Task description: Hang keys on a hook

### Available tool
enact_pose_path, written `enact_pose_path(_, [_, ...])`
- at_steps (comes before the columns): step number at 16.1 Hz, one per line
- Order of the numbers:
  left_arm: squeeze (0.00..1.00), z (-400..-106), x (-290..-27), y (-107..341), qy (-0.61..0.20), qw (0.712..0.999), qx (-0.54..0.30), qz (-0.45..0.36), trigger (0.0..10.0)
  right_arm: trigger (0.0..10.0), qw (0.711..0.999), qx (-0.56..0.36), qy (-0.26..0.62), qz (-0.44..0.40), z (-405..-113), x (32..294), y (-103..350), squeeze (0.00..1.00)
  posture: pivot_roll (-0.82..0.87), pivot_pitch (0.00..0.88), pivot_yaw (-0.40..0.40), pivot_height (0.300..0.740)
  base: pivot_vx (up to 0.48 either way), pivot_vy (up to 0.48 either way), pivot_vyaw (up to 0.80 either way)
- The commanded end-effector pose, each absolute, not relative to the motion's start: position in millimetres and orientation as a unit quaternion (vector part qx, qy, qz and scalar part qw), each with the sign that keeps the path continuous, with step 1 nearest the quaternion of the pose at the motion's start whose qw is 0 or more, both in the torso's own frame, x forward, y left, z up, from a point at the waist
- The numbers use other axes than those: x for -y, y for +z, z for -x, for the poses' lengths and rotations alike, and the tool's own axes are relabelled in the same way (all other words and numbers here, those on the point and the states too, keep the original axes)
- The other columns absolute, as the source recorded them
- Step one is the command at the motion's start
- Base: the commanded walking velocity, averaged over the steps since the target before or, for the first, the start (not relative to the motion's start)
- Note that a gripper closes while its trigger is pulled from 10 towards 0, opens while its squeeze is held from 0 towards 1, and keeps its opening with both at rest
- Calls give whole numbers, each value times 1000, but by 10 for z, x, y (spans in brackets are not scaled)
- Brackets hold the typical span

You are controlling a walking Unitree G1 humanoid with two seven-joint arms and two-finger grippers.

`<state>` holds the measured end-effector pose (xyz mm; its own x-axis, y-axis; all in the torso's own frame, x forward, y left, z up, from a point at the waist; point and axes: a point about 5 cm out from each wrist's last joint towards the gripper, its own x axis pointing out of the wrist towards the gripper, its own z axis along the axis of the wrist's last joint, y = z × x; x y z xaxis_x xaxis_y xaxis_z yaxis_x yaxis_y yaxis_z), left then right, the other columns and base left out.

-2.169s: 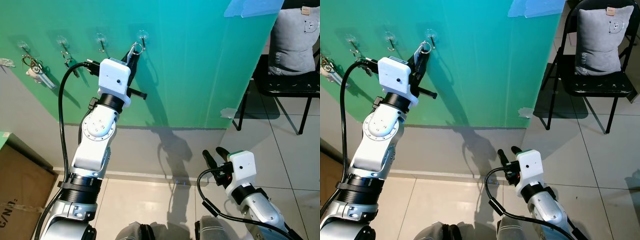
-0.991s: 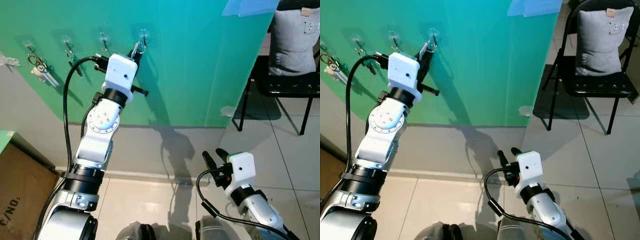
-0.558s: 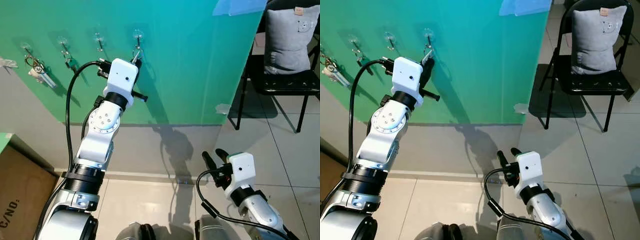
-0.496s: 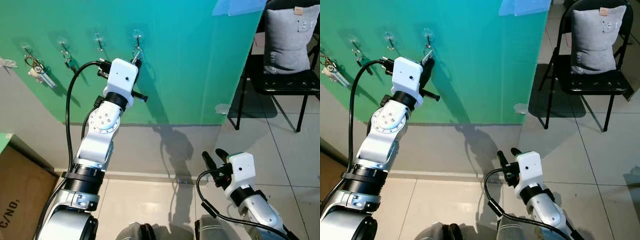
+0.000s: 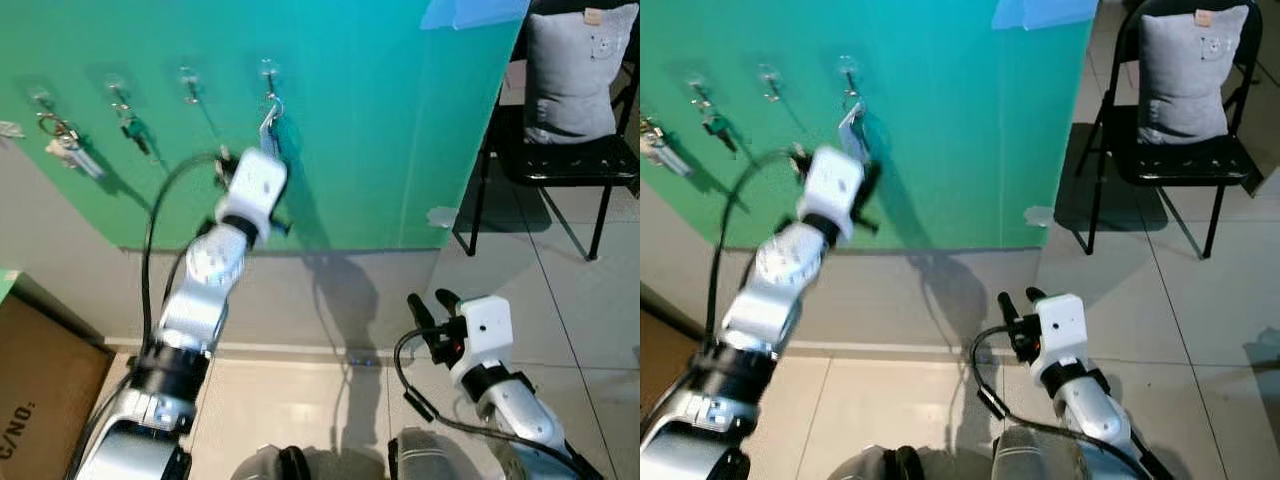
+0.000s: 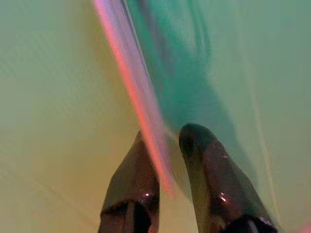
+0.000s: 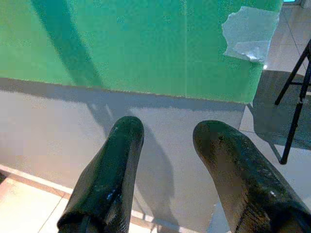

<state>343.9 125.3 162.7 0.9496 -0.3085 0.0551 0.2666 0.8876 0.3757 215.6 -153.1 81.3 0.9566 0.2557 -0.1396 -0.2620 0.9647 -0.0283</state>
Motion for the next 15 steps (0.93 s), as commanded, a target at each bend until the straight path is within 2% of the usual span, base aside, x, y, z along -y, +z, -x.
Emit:
enact_pose_path(1, [1000,-3432,-1342,1587,-144,970,41,-190,10000,10000,989,-74,128,21,-2171,1532,792,0,-343,107,146,716,0,0,0])
enact_pose_path(4, [1000,-3313,-1499,1413,-130,976,8,-176,10000,10000,989,-73,130,22,-2232,1519,782,0,-321,90,143,716,0,0,0])
enact_pose_path(7, [1000,-3030,-1573,1215,-128,986,-20,-102,10000,10000,990,-67,126,18,-2393,1537,808,0,-295,62,134,716,0,0,0])
enact_pose_path(10, [1000,-2661,-1292,1163,-202,979,-5,-19,10000,10000,989,-63,132,22,-2529,1522,806,0,-259,25,123,716,0,0,0])
enact_pose_path(13, [1000,-2498,-1212,1170,-221,975,-1,3,10000,10000,989,-64,129,23,-2615,1517,794,0,-248,7,117,716,0,0,0])
enact_pose_path(14, [0,-2510,-1240,1175,-212,977,11,-7,10000,10000,989,-59,130,22,-2633,1500,795,0,-254,0,122,716,0,0,0])
enact_pose_path(15, [0,-2534,-1306,1150,-186,982,14,-8,10000,10000,991,-51,125,14,-2638,1505,816,0,-257,0,123,716,0,0,0])
